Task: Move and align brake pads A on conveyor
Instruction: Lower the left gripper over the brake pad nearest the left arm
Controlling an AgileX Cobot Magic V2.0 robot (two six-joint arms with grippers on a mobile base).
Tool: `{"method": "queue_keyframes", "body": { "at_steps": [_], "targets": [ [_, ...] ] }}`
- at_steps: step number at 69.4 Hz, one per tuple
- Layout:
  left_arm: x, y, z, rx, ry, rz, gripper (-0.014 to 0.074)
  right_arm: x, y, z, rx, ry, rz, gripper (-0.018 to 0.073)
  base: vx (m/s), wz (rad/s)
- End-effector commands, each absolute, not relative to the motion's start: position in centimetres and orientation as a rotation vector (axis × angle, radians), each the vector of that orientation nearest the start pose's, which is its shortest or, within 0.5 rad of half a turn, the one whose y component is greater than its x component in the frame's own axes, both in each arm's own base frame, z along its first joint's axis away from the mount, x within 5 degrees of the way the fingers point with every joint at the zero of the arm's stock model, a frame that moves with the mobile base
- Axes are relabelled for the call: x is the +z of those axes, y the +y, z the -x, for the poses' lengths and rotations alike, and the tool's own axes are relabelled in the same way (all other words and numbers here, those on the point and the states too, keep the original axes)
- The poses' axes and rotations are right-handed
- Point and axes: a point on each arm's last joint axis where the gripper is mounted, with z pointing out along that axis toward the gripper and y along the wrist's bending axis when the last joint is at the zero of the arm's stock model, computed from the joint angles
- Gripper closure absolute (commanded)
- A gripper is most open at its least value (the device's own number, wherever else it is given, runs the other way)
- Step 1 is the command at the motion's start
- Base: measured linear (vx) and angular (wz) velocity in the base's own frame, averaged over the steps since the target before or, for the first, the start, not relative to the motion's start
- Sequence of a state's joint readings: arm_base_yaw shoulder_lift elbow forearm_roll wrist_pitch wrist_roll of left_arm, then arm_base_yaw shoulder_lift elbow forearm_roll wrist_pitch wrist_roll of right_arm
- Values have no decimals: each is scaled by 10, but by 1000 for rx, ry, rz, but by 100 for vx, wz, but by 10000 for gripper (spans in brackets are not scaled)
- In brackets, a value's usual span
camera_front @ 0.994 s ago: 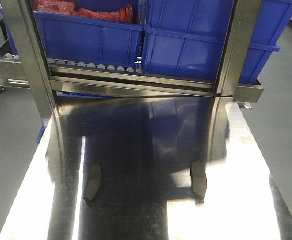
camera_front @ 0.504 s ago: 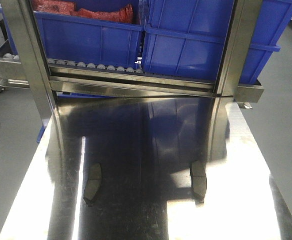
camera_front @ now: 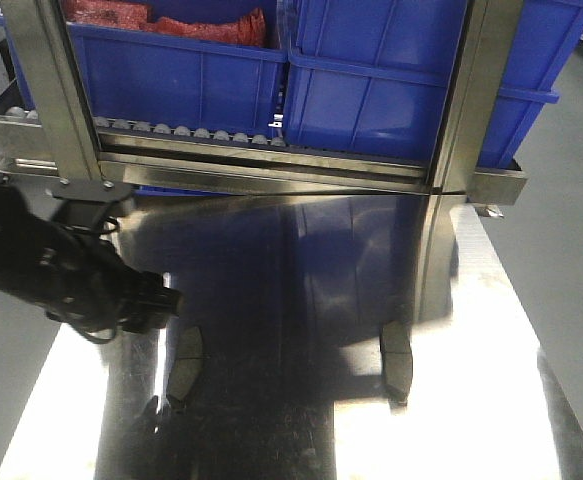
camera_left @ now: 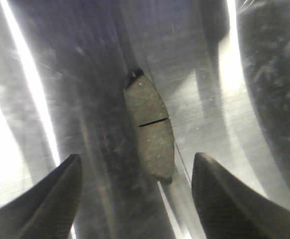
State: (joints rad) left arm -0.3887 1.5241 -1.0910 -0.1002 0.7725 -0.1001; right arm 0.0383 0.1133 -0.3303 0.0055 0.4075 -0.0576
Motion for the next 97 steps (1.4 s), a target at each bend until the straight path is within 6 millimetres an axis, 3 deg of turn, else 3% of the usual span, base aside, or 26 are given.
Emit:
{"method": "queue_keyframes", "body": {
  "at_steps": [1,28,51,79,97],
  "targets": [
    [265,-137,-296,-299,2654,-299,135,295,2,-48,-27,1588,78,125,0,0],
    [222,-158,-330,-297,2794,-152,124,295,2,-48,-27,1588,78,125,0,0],
    [201,-163,-339,-276,2885,-149,-13,295,2,-48,-27,1588,78,125,0,0],
    [187,-179,-335,-271,2912,-203,25,295,2,-48,-27,1588,78,125,0,0],
    [173,-176,-334,-191,2985,-165,135,295,2,-48,-27,1588,78,125,0,0]
  ]
}}
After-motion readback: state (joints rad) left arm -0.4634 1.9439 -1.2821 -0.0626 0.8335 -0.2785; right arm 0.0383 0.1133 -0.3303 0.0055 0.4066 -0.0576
